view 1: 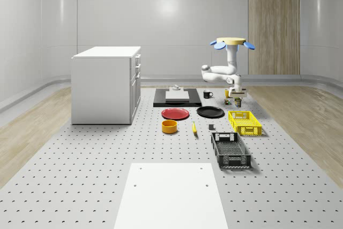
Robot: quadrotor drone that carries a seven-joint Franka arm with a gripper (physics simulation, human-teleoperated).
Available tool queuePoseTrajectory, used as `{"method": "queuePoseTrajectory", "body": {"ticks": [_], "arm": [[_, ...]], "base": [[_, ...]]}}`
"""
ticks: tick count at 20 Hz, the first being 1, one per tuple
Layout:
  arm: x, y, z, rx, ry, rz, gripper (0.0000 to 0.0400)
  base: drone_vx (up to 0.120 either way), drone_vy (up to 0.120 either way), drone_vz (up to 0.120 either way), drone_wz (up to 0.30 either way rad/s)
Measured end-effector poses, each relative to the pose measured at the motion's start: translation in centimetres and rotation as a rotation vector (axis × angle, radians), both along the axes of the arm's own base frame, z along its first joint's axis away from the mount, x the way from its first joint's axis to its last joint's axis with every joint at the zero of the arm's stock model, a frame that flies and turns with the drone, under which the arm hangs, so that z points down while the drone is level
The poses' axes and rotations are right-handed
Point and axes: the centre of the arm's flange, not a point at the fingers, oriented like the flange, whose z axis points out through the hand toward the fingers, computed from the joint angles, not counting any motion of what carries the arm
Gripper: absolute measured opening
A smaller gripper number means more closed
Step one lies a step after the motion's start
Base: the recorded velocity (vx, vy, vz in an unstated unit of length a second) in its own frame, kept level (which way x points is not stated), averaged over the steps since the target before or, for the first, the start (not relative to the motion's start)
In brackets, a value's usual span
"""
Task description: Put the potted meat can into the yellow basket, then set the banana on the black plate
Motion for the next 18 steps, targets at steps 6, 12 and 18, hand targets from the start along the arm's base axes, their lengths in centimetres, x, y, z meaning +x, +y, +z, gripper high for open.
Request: {"method": "queuePoseTrajectory", "body": {"ticks": [6, 12, 18], "arm": [[0.00, 0.00, -0.01, 0.000, 0.000, 0.000, 0.0287], [0.00, 0.00, -0.01, 0.000, 0.000, 0.000, 0.0287], [0.00, 0.00, -0.01, 0.000, 0.000, 0.000, 0.0287]], "base": [[0.120, 0.000, 0.000, 0.000], [0.120, 0.000, 0.000, 0.000], [0.120, 0.000, 0.000, 0.000]]}}
